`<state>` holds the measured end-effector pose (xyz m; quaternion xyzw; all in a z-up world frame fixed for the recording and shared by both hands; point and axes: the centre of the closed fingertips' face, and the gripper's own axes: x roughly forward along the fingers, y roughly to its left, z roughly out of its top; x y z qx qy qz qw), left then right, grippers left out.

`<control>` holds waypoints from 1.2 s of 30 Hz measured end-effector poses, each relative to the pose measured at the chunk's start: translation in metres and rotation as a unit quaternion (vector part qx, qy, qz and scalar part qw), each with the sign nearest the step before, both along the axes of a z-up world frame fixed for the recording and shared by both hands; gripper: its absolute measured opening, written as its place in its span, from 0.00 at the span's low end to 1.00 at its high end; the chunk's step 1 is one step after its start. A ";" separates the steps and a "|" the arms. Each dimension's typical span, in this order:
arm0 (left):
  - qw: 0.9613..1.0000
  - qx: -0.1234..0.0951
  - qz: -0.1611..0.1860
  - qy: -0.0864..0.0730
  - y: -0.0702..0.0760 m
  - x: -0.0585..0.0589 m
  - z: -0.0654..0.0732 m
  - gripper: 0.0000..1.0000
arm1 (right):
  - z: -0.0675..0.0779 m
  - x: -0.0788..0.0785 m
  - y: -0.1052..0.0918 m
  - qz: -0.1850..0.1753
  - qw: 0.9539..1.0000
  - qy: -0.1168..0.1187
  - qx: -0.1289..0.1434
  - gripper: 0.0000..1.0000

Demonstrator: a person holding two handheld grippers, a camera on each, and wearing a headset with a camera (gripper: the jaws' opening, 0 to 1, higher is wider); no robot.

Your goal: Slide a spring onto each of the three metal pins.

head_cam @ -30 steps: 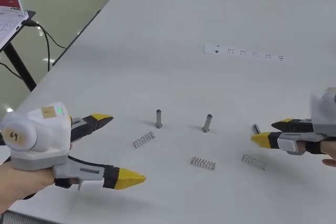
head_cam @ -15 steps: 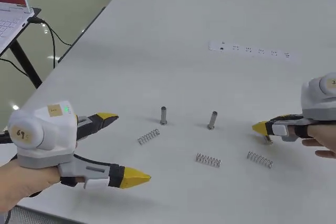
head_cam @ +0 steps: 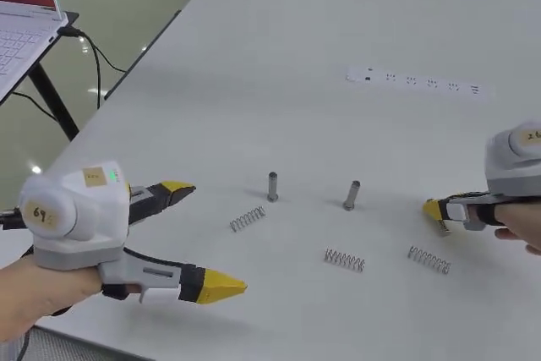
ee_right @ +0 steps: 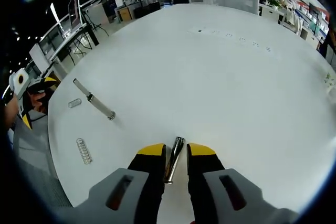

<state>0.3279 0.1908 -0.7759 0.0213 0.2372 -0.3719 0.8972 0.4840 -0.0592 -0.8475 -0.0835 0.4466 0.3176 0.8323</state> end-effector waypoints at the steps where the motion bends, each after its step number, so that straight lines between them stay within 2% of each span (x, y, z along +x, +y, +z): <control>1: 1.000 0.000 0.000 0.001 0.000 0.000 -0.001 0.96 | -0.001 0.000 0.001 0.000 1.000 0.001 0.002 0.13; 3: 1.000 0.001 -0.002 0.001 -0.001 0.000 -0.002 0.96 | -0.004 0.000 0.003 0.000 1.000 0.003 -0.003 0.13; 6: 1.000 0.001 -0.003 0.003 -0.002 -0.001 -0.002 0.96 | -0.003 0.003 0.003 0.003 1.000 -0.006 -0.007 0.11; 11: 1.000 0.004 -0.004 0.003 -0.002 -0.002 -0.001 0.96 | 0.000 0.001 0.003 -0.004 1.000 -0.006 0.005 0.06; 19: 1.000 0.003 0.000 0.007 -0.003 -0.004 -0.004 0.95 | 0.011 -0.004 0.001 -0.003 1.000 -0.017 0.018 0.05; 22: 1.000 0.000 -0.001 0.006 -0.005 -0.004 -0.004 0.95 | 0.020 -0.006 0.000 -0.002 0.999 -0.026 0.029 0.05; 30: 1.000 0.001 -0.004 -0.001 -0.005 0.000 0.002 0.95 | 0.032 -0.010 -0.002 -0.002 0.997 -0.063 0.048 0.05; 36: 1.000 0.003 -0.010 -0.003 -0.008 -0.001 0.003 0.95 | 0.034 -0.010 -0.003 0.005 0.996 -0.074 0.041 0.05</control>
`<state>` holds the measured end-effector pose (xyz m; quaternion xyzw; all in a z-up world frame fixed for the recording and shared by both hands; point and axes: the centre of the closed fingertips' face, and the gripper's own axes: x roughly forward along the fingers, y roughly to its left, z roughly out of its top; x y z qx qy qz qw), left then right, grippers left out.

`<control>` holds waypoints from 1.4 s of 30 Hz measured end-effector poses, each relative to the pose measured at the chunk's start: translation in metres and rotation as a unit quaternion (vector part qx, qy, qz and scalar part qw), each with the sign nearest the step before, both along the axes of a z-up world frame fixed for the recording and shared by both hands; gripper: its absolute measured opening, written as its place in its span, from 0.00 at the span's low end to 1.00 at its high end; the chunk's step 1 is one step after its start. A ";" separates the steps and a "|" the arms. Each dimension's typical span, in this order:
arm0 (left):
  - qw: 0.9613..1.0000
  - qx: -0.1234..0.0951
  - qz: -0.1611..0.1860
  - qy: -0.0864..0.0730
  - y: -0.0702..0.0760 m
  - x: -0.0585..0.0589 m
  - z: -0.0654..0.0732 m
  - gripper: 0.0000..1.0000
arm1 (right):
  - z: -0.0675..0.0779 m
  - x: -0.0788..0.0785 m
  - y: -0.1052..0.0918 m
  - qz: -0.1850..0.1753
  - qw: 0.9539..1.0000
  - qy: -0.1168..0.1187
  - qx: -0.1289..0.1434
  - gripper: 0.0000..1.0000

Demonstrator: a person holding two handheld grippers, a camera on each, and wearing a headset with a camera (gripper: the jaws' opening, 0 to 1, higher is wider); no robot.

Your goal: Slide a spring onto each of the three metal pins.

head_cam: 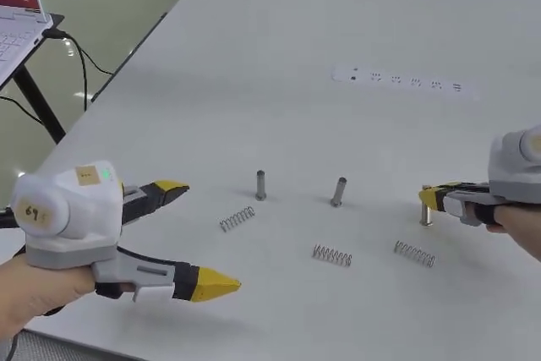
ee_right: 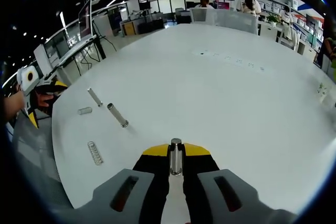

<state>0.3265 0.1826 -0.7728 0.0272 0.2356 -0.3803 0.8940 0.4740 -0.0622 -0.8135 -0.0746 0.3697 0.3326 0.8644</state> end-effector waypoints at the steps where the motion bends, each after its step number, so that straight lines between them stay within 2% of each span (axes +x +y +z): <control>1: 1.000 0.000 0.000 0.000 0.000 0.000 0.000 0.95 | 0.000 -0.001 0.001 0.002 1.000 -0.001 0.000 0.05; 6: 1.000 -0.002 0.001 0.001 0.000 -0.001 0.000 0.95 | 0.002 -0.005 0.002 0.020 1.000 -0.017 -0.010 0.05; 18: 1.000 0.000 -0.004 0.005 -0.001 -0.004 -0.004 0.96 | -0.001 -0.012 0.002 0.040 0.999 -0.022 -0.021 0.06; 21: 1.000 -0.002 -0.003 0.004 -0.001 -0.002 -0.003 0.96 | 0.002 -0.011 0.002 0.041 0.999 -0.027 -0.017 0.08; 24: 1.000 -0.004 -0.002 0.003 -0.001 0.000 -0.002 0.96 | 0.006 -0.010 0.008 0.033 0.999 -0.019 0.007 0.15; 27: 1.000 -0.003 -0.004 0.002 -0.002 0.001 -0.002 0.95 | 0.007 -0.010 0.007 0.036 0.999 -0.025 -0.002 0.17; 42: 1.000 -0.003 -0.003 0.006 -0.001 0.000 -0.002 0.96 | 0.006 -0.011 0.006 0.029 0.999 -0.014 0.006 0.25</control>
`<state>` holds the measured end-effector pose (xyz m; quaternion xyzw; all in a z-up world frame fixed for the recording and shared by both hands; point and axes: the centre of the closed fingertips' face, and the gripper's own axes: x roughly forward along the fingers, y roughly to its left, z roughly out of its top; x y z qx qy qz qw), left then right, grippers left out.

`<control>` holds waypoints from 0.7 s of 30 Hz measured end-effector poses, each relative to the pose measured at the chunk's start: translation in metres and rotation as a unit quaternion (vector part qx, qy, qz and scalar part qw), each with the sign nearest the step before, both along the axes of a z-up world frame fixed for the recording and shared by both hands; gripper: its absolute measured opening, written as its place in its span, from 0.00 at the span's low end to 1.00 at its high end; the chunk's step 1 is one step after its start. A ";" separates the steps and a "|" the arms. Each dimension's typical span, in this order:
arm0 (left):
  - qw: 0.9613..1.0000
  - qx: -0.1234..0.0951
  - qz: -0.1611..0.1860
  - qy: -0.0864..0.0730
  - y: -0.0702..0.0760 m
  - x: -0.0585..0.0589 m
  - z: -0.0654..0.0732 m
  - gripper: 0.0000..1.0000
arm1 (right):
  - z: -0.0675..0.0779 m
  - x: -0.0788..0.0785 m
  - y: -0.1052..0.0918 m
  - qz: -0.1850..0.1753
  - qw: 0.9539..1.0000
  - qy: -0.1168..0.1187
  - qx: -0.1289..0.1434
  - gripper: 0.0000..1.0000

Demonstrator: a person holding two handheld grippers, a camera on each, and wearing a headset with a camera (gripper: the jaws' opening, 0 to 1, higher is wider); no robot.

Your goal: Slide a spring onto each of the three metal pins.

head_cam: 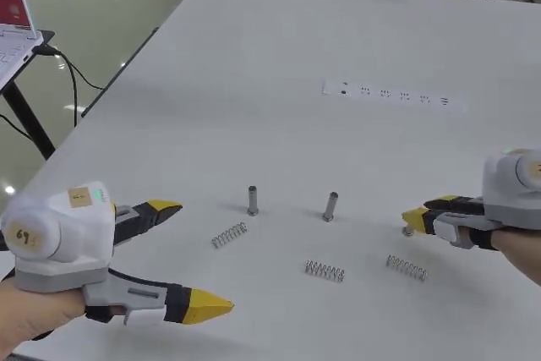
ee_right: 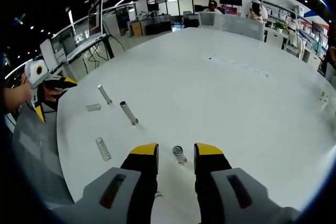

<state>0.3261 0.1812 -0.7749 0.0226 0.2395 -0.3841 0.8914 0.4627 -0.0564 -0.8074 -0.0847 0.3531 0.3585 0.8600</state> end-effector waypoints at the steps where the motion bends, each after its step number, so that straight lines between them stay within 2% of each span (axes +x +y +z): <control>1: 1.000 0.001 0.000 0.000 0.000 0.000 0.000 0.96 | 0.000 0.000 0.000 0.000 1.000 0.000 0.000 0.26; 6: 1.000 -0.001 0.002 -0.002 0.002 0.002 0.003 0.96 | 0.000 -0.004 0.002 -0.004 1.000 0.010 0.012 0.30; 13: 1.000 -0.002 0.002 -0.002 0.004 0.003 0.001 0.96 | -0.002 -0.009 0.001 -0.004 1.000 0.014 0.013 0.35; 17: 1.000 -0.003 -0.001 -0.003 0.004 0.003 0.001 0.97 | 0.000 -0.012 0.002 -0.008 0.999 0.018 0.027 0.38; 21: 1.000 -0.005 -0.006 -0.003 0.004 0.003 0.002 0.98 | 0.005 -0.013 0.001 -0.007 1.000 0.010 0.027 0.41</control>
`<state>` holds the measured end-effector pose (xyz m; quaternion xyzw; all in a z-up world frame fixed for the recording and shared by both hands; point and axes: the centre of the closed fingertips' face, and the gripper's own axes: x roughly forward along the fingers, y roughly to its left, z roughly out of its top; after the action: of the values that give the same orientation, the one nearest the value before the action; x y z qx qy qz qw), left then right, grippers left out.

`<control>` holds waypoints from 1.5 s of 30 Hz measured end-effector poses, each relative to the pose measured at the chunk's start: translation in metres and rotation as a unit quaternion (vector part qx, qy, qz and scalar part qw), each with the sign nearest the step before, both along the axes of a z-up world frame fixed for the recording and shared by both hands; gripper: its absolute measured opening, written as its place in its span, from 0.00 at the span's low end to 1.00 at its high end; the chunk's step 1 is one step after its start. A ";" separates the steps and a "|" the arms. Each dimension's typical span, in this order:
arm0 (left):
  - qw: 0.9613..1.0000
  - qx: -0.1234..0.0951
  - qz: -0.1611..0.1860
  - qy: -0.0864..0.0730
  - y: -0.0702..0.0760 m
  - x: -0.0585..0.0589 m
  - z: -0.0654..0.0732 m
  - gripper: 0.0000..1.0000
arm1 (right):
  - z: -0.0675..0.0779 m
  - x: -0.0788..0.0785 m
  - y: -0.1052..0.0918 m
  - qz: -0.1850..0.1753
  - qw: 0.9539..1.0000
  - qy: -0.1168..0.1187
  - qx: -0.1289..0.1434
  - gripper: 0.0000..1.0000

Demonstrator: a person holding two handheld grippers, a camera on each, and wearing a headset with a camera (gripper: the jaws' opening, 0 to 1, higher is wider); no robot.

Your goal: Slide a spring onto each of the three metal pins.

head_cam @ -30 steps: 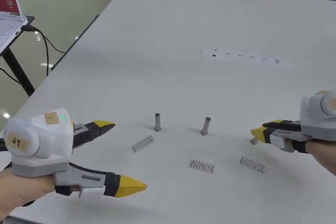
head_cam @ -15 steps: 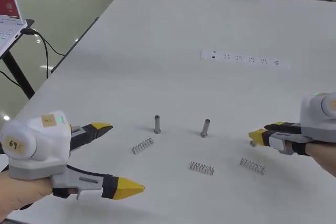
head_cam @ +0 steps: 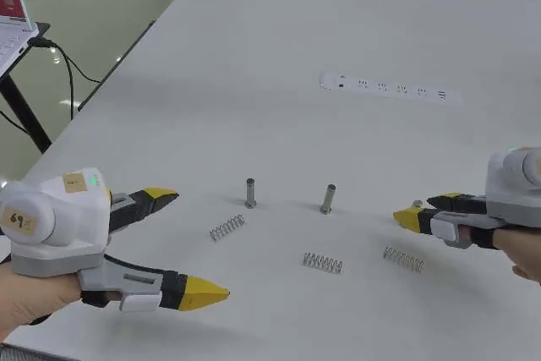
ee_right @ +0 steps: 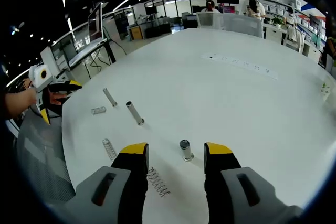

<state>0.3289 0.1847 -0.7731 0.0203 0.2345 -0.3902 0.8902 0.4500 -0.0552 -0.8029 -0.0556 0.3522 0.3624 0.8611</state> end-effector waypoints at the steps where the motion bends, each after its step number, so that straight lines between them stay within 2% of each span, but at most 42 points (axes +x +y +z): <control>1: 1.000 0.001 -0.001 0.000 0.000 0.000 0.000 0.98 | 0.001 0.000 0.000 -0.001 1.000 -0.001 0.002 0.42; 5: 1.000 -0.002 -0.007 -0.001 -0.001 0.001 0.001 0.98 | 0.007 -0.002 -0.001 -0.003 1.000 -0.007 0.009 0.45; 17: 1.000 -0.016 -0.010 -0.012 -0.007 0.006 0.009 0.98 | 0.011 -0.015 -0.013 0.010 1.000 -0.020 0.002 0.49; 22: 1.000 -0.016 -0.006 -0.012 -0.007 0.006 0.007 0.98 | 0.006 -0.024 -0.020 0.043 0.998 -0.026 -0.040 0.48; 26: 1.000 -0.014 -0.006 -0.007 -0.006 0.004 0.004 0.98 | 0.004 -0.032 -0.020 0.066 0.996 -0.024 -0.056 0.44; 30: 1.000 -0.013 -0.005 -0.007 -0.005 0.002 0.004 0.98 | 0.004 -0.037 -0.017 0.092 0.993 -0.028 -0.071 0.45; 33: 1.000 -0.011 -0.002 -0.009 -0.003 0.002 0.004 0.98 | 0.002 -0.042 -0.015 0.127 0.987 -0.029 -0.093 0.44; 36: 1.000 -0.011 0.000 -0.010 -0.002 0.003 0.005 0.98 | -0.001 -0.046 -0.012 0.162 0.979 -0.039 -0.121 0.45; 39: 1.000 -0.012 0.000 -0.011 -0.003 0.002 0.005 0.98 | -0.005 -0.050 -0.009 0.181 0.974 -0.032 -0.132 0.43; 42: 1.000 -0.011 -0.002 -0.011 -0.004 0.001 0.005 0.98 | -0.012 -0.051 -0.010 0.204 0.967 -0.032 -0.152 0.42; 45: 1.000 -0.012 -0.004 -0.010 -0.005 -0.001 0.005 0.98 | -0.016 -0.053 -0.008 0.220 0.961 -0.031 -0.162 0.40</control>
<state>0.3283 0.1795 -0.7683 0.0148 0.2210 -0.3959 0.8912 0.3970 -0.0632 -0.8186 -0.2815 0.3581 0.4795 0.7501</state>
